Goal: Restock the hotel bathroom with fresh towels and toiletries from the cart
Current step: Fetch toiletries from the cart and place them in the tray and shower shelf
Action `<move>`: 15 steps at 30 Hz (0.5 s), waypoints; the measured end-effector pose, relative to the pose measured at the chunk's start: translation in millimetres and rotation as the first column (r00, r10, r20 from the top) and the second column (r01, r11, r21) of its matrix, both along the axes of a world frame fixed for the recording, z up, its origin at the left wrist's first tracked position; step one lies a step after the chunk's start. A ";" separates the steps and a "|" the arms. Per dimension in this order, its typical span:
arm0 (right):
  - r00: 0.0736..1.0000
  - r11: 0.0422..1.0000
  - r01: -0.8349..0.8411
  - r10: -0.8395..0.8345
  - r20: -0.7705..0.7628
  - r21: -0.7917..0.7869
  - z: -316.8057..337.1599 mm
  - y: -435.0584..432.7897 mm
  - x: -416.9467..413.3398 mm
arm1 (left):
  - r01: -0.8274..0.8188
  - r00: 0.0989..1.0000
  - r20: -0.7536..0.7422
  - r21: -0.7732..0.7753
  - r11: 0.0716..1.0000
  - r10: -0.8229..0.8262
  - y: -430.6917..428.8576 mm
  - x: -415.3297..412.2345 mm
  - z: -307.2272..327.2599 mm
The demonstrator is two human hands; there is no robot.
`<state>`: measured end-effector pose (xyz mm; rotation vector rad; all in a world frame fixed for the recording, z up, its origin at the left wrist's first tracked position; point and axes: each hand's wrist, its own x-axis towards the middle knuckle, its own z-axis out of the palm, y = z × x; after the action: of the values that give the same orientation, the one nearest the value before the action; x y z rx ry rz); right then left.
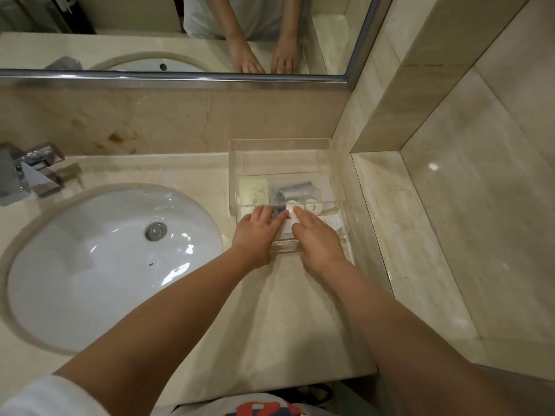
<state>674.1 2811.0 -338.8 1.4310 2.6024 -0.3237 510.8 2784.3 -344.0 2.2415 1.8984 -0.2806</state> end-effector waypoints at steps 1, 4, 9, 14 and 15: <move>1.000 1.000 -0.002 0.003 -0.019 0.029 -2.4 -0.9 1.8 | -0.003 1.000 -0.002 0.006 1.000 0.003 0.1 0.3 -0.8; 0.999 0.998 0.011 -0.008 -0.047 0.057 -9.8 1.4 3.6 | -0.001 1.000 -0.025 0.035 0.999 0.002 2.1 -0.8 -0.9; 1.000 0.988 0.025 -0.023 -0.012 0.151 -6.3 12.4 -6.0 | -0.042 0.999 0.027 0.157 0.987 0.038 6.3 -7.7 -1.9; 0.998 0.949 0.051 -0.063 0.028 0.310 -2.9 24.8 -10.6 | -0.074 0.995 0.083 0.307 0.949 0.051 14.3 -18.2 -7.8; 0.997 0.944 0.046 -0.061 0.036 0.327 -3.5 27.2 -12.1 | -0.074 0.994 0.096 0.322 0.944 0.045 16.0 -18.7 -8.0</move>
<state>662.0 2838.1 -342.3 1.5870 2.6756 0.1423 492.1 2800.3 -352.0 2.3415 2.0892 0.1516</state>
